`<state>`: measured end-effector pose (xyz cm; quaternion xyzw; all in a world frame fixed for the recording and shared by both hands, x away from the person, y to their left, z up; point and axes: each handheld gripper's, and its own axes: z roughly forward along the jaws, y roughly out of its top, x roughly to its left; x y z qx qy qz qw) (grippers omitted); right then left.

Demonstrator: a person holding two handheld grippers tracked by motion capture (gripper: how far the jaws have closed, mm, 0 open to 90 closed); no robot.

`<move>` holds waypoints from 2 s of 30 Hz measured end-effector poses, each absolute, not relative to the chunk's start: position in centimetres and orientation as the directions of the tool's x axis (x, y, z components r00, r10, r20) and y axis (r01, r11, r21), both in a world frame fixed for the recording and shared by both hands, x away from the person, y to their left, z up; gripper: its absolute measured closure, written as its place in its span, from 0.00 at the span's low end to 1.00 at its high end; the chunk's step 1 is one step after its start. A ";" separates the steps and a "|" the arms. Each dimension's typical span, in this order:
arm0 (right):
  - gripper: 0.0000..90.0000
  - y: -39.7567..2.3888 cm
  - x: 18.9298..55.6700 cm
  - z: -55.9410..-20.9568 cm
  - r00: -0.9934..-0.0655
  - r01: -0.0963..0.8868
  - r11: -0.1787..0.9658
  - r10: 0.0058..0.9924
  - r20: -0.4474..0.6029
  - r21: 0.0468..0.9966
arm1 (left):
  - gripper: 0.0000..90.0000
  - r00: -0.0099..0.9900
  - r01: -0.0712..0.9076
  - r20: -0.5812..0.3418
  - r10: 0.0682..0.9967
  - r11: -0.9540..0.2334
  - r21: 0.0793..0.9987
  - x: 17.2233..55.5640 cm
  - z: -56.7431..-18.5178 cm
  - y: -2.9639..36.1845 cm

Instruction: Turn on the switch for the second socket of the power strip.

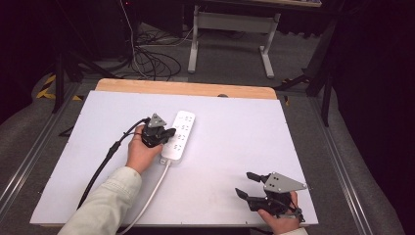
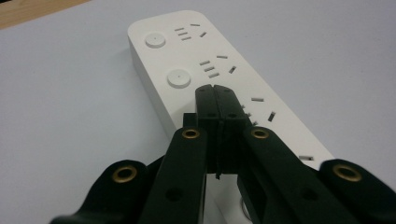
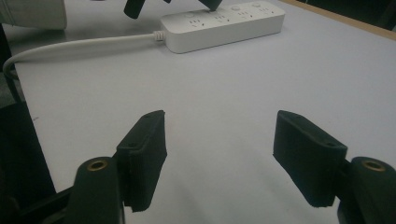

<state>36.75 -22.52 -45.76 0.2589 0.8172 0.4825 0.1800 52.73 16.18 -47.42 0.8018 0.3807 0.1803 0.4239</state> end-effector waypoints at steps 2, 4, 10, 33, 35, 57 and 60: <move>0.39 -22.5 36.8 -45.8 -0.801 0.250 0.402 0.597 -0.045 0.881 | 1.00 0.645 0.457 -0.034 0.763 -0.349 0.818 52.7 -47.5 16.1; 0.39 -22.5 36.8 -45.8 -0.801 0.250 0.402 0.597 -0.045 0.881 | 1.00 0.643 0.457 -0.032 0.765 -0.350 0.818 52.7 -47.5 16.1; 0.39 -22.5 36.7 -45.8 -0.801 0.250 0.402 0.597 -0.046 0.881 | 1.00 0.641 0.452 -0.017 0.768 -0.359 0.817 52.6 -47.5 15.9; 0.39 -22.4 36.7 -45.8 -0.802 0.249 0.410 0.595 -0.050 0.878 | 1.00 0.605 0.476 0.030 0.796 -0.391 0.788 52.3 -47.2 14.8; 0.39 -22.4 36.7 -45.8 -0.802 0.251 0.406 0.595 -0.045 0.879 | 1.00 0.599 0.471 0.046 0.799 -0.399 0.787 52.2 -47.2 14.7; 0.39 -22.4 36.6 -45.8 -0.805 0.254 0.406 0.592 -0.041 0.878 | 1.00 0.588 0.469 0.081 0.805 -0.421 0.777 51.9 -47.2 14.2; 0.39 -22.4 36.6 -45.8 -0.804 0.254 0.408 0.593 -0.043 0.877 | 1.00 0.590 0.470 0.081 0.803 -0.423 0.775 52.0 -47.2 14.2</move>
